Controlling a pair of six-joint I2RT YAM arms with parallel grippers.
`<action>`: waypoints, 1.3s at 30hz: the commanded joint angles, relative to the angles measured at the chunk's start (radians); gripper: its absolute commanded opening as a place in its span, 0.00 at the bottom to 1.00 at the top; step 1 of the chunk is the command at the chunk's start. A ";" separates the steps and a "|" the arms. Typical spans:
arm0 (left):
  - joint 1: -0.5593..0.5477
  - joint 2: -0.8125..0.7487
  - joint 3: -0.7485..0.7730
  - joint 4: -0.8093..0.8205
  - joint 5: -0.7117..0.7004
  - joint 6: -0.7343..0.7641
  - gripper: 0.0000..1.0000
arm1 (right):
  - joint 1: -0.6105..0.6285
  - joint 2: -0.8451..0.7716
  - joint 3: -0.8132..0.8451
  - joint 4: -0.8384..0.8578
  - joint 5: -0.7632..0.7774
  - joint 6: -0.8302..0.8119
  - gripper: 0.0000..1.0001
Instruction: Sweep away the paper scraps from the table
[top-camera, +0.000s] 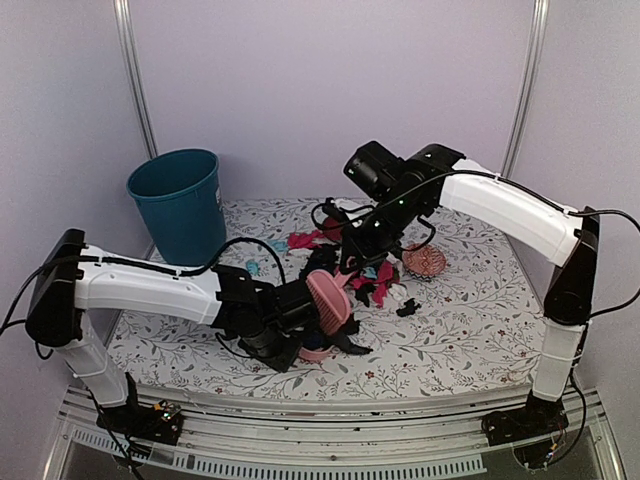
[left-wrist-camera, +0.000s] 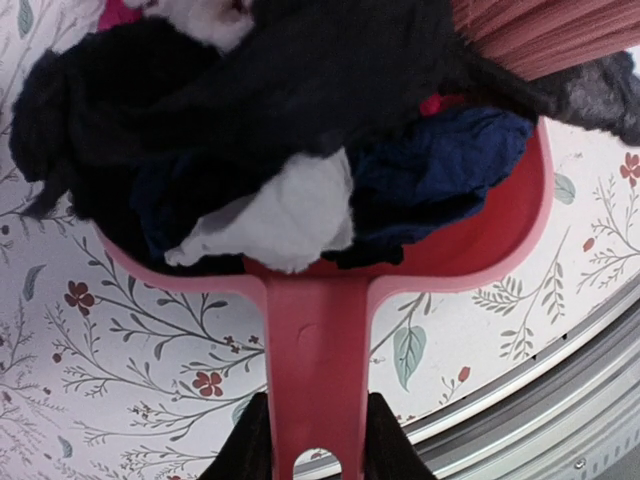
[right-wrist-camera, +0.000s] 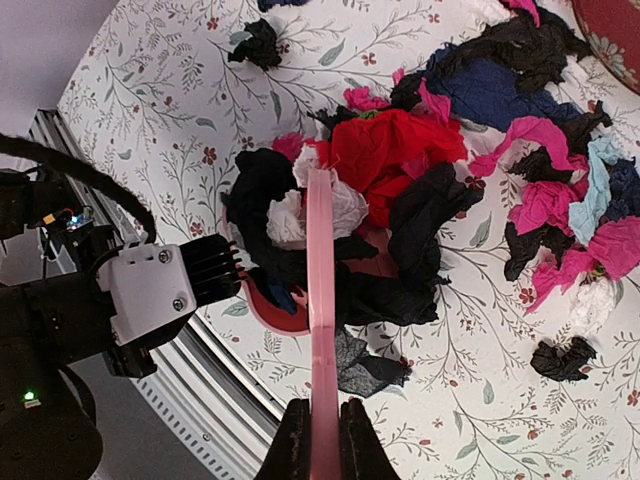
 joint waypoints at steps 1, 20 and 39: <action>0.015 -0.058 0.003 0.004 -0.052 0.022 0.15 | 0.004 -0.070 0.065 -0.015 -0.013 0.040 0.02; 0.088 -0.195 0.076 0.020 -0.215 0.150 0.13 | -0.061 -0.192 0.258 -0.078 0.019 0.138 0.02; 0.282 -0.277 0.297 -0.092 -0.283 0.240 0.14 | -0.206 -0.506 -0.280 0.185 0.074 0.240 0.02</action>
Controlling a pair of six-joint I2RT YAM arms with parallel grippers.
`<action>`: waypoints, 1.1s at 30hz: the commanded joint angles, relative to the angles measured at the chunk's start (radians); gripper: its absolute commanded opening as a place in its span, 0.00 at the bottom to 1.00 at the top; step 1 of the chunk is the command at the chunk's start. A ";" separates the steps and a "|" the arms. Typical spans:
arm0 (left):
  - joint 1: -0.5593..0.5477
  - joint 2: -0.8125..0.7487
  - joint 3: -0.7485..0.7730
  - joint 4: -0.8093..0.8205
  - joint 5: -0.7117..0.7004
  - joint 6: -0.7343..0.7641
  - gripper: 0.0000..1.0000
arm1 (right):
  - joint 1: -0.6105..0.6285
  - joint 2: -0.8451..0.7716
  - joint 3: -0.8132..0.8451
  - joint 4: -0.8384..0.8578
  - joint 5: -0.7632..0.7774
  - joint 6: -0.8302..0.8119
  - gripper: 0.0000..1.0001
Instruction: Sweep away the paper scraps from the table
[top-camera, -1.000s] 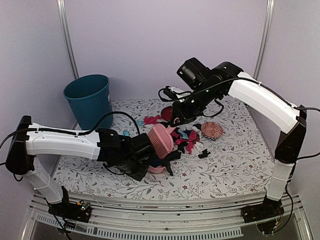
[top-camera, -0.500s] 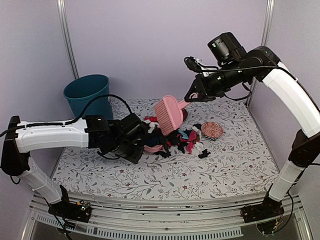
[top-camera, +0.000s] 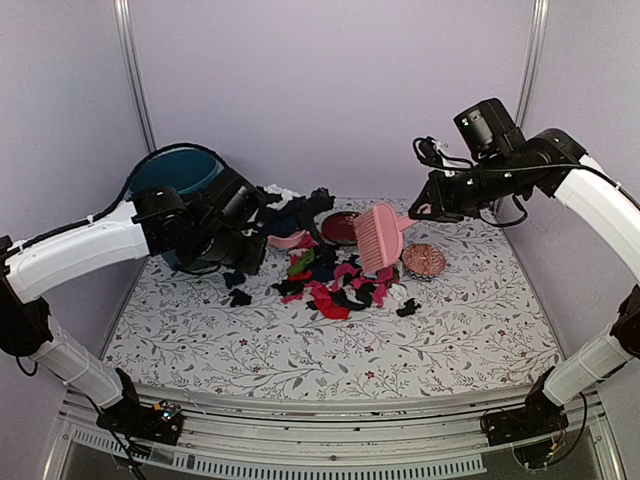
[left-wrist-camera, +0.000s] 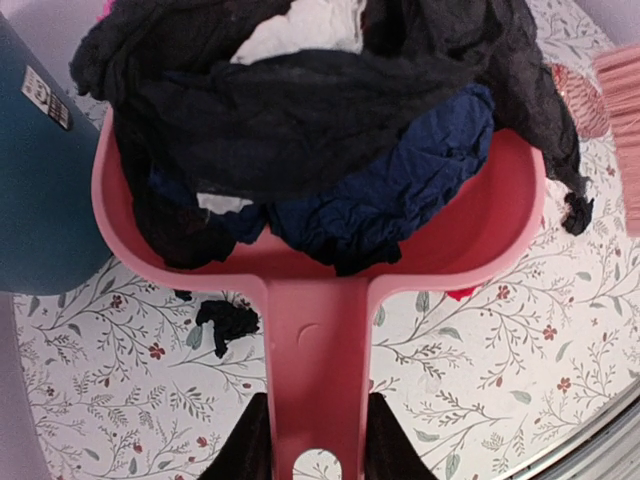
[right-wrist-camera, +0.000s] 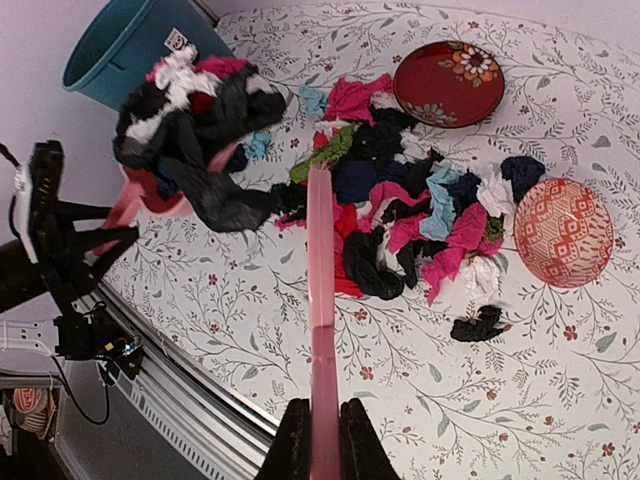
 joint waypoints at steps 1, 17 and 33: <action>0.051 -0.040 0.090 -0.051 -0.039 0.031 0.13 | -0.002 -0.053 -0.090 0.097 -0.011 0.037 0.02; 0.264 -0.019 0.351 -0.165 0.034 -0.018 0.14 | -0.003 -0.143 -0.279 0.177 -0.056 0.094 0.02; 0.723 -0.053 0.314 -0.039 0.448 -0.066 0.14 | -0.003 -0.177 -0.376 0.224 -0.107 0.137 0.02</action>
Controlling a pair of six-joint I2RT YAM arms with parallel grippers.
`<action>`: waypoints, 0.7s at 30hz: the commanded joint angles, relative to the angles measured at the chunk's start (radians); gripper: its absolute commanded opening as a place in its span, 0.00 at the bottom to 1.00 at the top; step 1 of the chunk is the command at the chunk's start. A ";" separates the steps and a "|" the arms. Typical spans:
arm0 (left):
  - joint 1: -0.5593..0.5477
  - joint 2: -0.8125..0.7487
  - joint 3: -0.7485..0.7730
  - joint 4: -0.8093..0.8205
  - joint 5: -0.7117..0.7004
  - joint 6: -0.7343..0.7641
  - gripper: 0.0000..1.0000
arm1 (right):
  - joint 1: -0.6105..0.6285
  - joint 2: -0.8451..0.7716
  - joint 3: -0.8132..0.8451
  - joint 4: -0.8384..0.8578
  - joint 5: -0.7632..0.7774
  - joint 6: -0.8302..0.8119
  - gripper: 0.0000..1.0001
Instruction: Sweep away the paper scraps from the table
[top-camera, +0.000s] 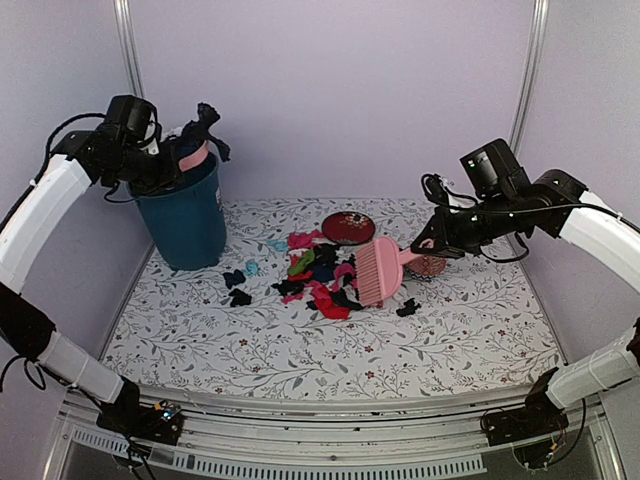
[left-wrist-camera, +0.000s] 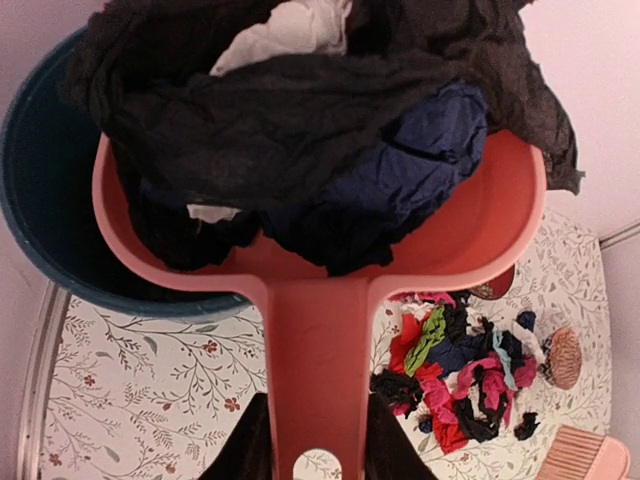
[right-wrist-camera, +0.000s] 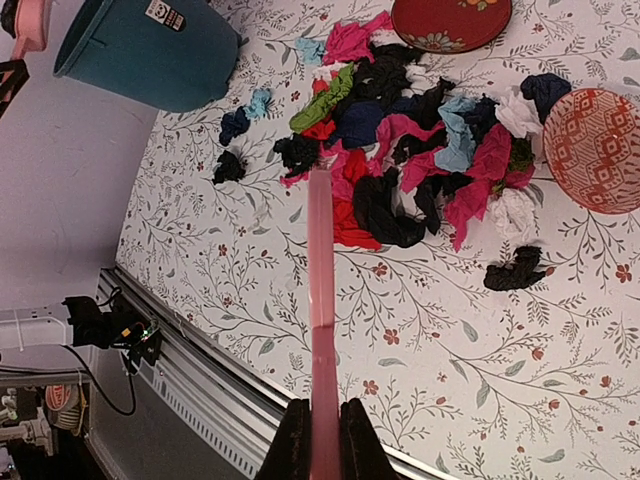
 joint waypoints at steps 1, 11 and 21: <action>0.139 -0.022 -0.022 0.089 0.222 -0.044 0.14 | -0.003 -0.014 -0.009 0.045 -0.027 0.011 0.02; 0.361 -0.033 -0.217 0.310 0.681 -0.318 0.14 | -0.003 -0.002 -0.015 0.051 -0.030 0.006 0.02; 0.420 -0.110 -0.476 0.767 0.905 -0.791 0.14 | -0.002 0.004 -0.018 0.051 -0.024 -0.002 0.02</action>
